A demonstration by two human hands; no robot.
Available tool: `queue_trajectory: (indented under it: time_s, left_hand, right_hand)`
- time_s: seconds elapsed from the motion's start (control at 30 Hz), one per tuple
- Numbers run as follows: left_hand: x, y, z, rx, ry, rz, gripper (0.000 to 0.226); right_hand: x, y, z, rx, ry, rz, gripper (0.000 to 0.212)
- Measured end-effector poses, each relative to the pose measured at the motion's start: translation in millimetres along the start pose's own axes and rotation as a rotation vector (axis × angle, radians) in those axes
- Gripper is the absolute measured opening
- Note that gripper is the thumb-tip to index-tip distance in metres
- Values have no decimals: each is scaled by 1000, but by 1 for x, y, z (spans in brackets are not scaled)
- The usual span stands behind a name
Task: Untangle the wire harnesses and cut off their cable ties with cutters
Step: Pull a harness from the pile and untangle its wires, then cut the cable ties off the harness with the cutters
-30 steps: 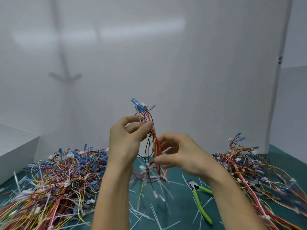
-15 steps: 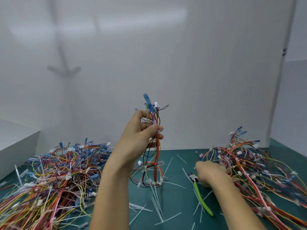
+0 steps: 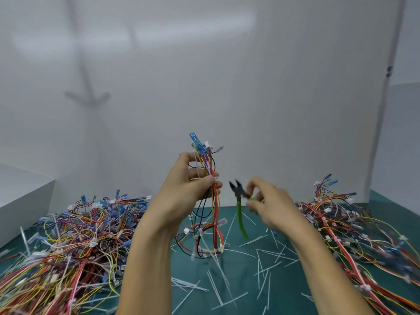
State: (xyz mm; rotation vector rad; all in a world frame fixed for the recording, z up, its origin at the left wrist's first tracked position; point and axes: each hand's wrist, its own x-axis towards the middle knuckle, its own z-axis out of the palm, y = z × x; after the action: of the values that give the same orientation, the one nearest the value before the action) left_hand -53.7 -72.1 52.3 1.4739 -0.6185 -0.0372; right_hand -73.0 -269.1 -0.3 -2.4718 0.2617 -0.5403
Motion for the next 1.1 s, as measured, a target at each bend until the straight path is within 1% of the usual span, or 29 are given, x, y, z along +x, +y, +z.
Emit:
queue_trajectory:
  time_s: [0.07,0.13,0.17,0.23,0.3,0.33,0.4,0.43,0.5,0.53,0.57,0.67,0.7,0.73,0.87,1.0,1.1]
  left_hand:
    - [-1,0,-2,4,-4,2,35]
    - [-1,1,-2,10,-7,11,36]
    - [-1,1,-2,16,-6,17,36]
    - [-1,3,-1,32,4,33,37]
    - [0,4,0,52,24,49,37]
    - [0,5,1,63,37,53,37]
    - [1,5,2,77,68,62,38]
    - [2,4,2,82,82,65,38]
    - [3,3,2,78,106,67,39]
    - [3,3,2,75,119,73,40]
    - [4,2,3,82,137,85,41]
    - [5,0,4,155,208,125,44]
    - [6,0,4,158,222,133,45]
    - [6,0,5,146,232,137,46]
    - [9,-1,5,40,275,155,49]
    - [8,-2,4,-61,293,175,49]
    - [7,0,2,-72,270,188,50]
  right_hand:
    - [-1,-8,-6,180,208,-67,10]
    - [-3,-13,-11,294,377,-142,13]
    - [-4,-16,-13,346,415,-163,17]
    - [-5,-20,-17,464,425,-174,23]
    - [-8,-28,-20,564,375,-126,29]
    - [-9,-31,-21,618,326,-99,36]
    - [-13,-37,-23,735,184,-67,60]
    - [-15,-39,-23,775,120,-67,68]
    - [-16,-41,-21,758,64,-82,72]
    - [-16,-41,-19,712,50,-85,71]
    - [-17,-41,-18,666,43,-92,66]
    - [-18,-44,-18,609,28,-149,28]
    - [-18,-44,-20,602,6,-165,21]
    - [-18,-44,-21,596,-26,-180,19]
    - [-19,-46,-25,488,-112,-250,15]
    - [-23,-51,-25,410,-157,-260,41]
    - [-24,-52,-24,374,-153,-258,40]
